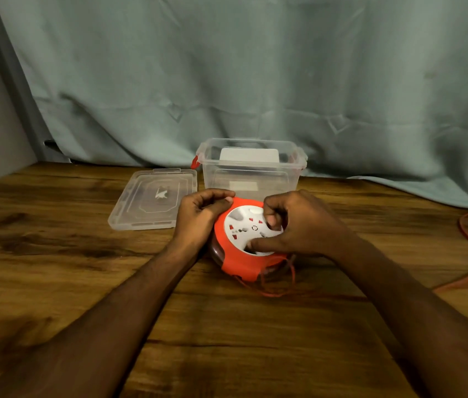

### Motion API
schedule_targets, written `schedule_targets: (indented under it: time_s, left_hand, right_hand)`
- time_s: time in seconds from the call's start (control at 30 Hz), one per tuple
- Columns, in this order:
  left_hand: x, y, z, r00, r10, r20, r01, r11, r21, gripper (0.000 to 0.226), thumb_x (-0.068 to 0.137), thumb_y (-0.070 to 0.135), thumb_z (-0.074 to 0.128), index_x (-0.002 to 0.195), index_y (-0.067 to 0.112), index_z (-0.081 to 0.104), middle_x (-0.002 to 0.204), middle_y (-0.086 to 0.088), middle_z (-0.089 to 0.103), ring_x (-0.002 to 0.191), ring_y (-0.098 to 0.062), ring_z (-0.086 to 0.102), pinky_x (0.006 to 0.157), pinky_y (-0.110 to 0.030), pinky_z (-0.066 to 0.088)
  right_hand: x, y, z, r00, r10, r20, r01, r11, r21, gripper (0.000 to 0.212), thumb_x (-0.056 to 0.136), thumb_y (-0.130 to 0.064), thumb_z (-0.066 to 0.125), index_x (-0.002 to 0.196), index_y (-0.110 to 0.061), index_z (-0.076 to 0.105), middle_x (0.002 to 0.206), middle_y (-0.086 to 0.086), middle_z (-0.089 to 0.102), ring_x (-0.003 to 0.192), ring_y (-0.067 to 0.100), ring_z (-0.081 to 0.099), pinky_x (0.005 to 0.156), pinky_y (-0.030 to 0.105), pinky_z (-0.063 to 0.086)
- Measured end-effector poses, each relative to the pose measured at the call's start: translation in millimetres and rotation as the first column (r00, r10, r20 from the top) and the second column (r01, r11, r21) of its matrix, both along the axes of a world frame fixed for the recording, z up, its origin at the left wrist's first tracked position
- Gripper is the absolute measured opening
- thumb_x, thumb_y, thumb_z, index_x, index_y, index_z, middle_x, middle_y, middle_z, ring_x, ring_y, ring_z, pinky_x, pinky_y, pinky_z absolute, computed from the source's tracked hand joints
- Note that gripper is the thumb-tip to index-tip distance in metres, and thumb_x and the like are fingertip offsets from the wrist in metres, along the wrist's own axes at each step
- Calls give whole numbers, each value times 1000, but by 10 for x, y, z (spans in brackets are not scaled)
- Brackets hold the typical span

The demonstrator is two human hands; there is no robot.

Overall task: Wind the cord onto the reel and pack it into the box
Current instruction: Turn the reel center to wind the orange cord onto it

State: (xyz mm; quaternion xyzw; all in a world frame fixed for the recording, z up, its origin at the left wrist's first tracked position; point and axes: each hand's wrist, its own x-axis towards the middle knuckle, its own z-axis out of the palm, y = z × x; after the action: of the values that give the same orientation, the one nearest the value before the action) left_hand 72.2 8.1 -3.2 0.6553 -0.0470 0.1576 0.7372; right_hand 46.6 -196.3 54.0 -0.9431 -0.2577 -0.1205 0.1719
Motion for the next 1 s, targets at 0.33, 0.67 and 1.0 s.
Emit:
schedule_targets:
  time_s: [0.33, 0.67, 1.0]
  left_hand:
    - [5, 0, -5, 1000, -11, 11, 10, 1000, 18, 13, 90, 4, 68, 98, 7, 78, 100, -13, 78, 93, -31, 75, 79, -41, 62]
    - [-9, 1, 4, 1000, -14, 2, 14, 1000, -5, 13, 90, 3, 68, 98, 7, 77, 99, -15, 77, 89, -29, 74, 73, -36, 59]
    - [-8, 6, 0, 1000, -4, -5, 4, 1000, 31, 15, 92, 8, 68, 104, 8, 76, 102, -11, 78, 92, -29, 75, 76, -38, 61]
  right_hand:
    - [-33, 152, -95, 998, -35, 55, 33, 999, 37, 63, 78, -69, 73, 50, -18, 48, 47, -7, 55, 52, 6, 56, 54, 21, 31]
    - [52, -45, -37, 982, 180, -55, -170, 974, 149, 45, 75, -22, 74, 117, -36, 63, 86, -36, 62, 61, -3, 52, 56, 10, 39]
    - [130, -110, -14, 958, 218, -188, -190, 970, 154, 83, 74, -13, 85, 135, -42, 37, 125, -16, 67, 111, 14, 67, 78, 34, 66]
